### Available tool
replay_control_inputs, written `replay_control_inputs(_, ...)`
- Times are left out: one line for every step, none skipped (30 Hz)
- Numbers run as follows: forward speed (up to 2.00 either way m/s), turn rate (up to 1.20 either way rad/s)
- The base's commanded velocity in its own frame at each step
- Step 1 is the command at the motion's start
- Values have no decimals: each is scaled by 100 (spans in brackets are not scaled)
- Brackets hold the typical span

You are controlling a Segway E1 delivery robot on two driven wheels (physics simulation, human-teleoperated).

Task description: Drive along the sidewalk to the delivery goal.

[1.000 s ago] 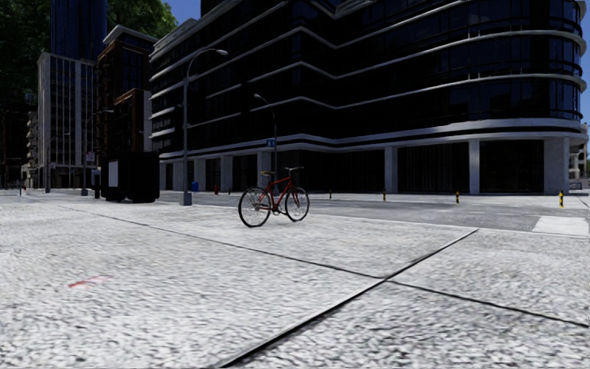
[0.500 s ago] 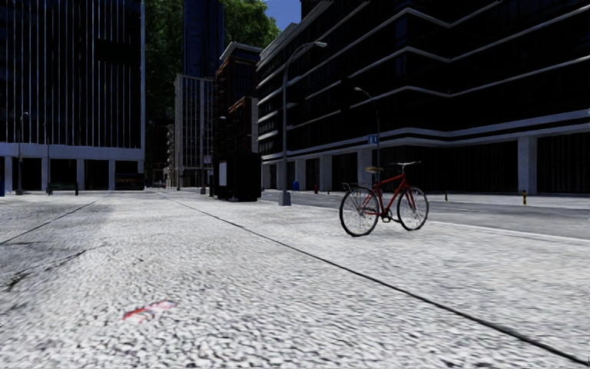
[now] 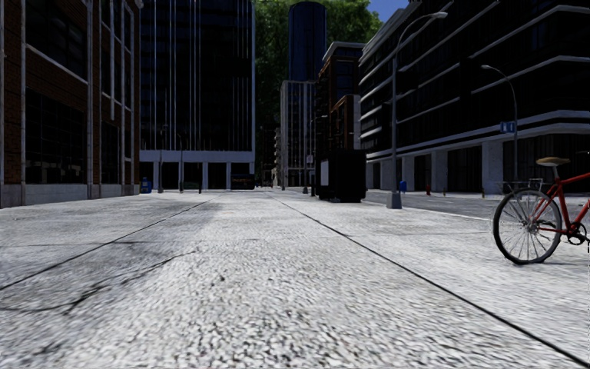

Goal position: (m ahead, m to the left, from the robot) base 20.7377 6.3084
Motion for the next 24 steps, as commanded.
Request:
replay_control_inputs(200,77)
replay_control_inputs(200,77)
replay_control_inputs(200,77)
replay_control_inputs(200,0)
replay_control_inputs(200,0)
replay_control_inputs(200,0)
replay_control_inputs(200,0)
replay_control_inputs(200,0)
replay_control_inputs(200,0)
replay_control_inputs(200,0)
replay_control_inputs(200,0)
replay_control_inputs(200,0)
replay_control_inputs(200,0)
replay_control_inputs(200,0)
replay_control_inputs(200,0)
replay_control_inputs(200,0)
replay_control_inputs(200,0)
replay_control_inputs(200,0)
replay_control_inputs(200,0)
replay_control_inputs(200,0)
replay_control_inputs(200,0)
replay_control_inputs(200,0)
replay_control_inputs(200,0)
replay_control_inputs(200,0)
